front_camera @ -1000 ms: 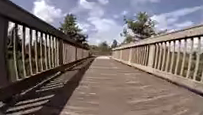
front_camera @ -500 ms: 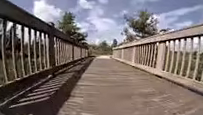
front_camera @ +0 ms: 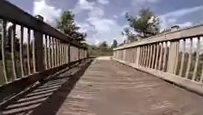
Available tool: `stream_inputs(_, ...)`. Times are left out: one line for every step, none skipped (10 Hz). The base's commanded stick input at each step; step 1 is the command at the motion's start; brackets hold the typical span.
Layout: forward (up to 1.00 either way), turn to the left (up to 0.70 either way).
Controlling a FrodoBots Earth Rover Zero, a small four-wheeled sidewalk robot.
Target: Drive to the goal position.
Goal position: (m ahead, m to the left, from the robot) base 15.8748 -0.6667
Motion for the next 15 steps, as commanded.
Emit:
stream_inputs(0.85,0.00)
stream_inputs(0.85,0.00)
stream_inputs(0.85,0.00)
stream_inputs(0.85,0.00)
stream_inputs(0.85,0.00)
stream_inputs(0.85,0.00)
stream_inputs(0.85,0.00)
stream_inputs(0.85,0.00)
stream_inputs(0.85,0.00)
stream_inputs(0.85,0.00)
stream_inputs(0.85,0.00)
stream_inputs(0.85,0.00)
stream_inputs(0.85,0.00)
stream_inputs(0.85,0.00)
stream_inputs(0.85,0.00)
